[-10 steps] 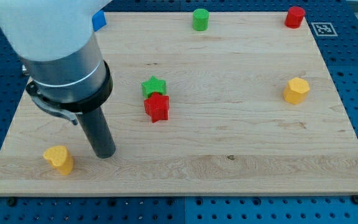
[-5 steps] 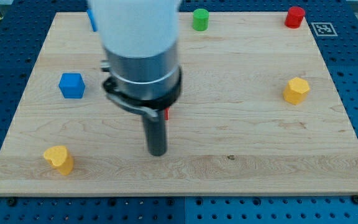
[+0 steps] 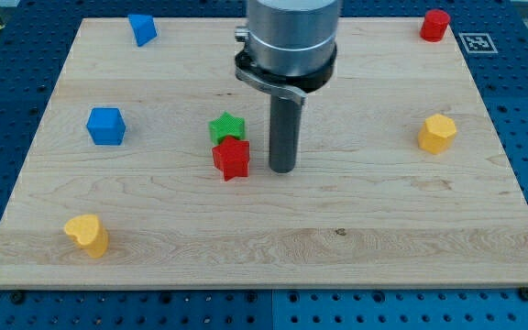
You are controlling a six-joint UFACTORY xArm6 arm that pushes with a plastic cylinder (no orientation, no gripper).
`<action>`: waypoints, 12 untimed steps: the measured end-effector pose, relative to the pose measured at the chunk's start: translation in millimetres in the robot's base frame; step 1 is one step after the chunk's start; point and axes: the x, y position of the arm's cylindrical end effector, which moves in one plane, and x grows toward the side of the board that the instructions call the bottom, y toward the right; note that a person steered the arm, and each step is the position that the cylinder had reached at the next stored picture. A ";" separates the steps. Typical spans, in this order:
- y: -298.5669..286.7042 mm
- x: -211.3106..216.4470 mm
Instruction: Place the green star to the center of the board
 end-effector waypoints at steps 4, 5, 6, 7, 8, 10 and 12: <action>-78.9 -35.5; -87.5 -51.1; -101.1 -73.6; -103.1 -87.0; -91.2 -89.5; -66.1 -93.1; -50.5 -109.1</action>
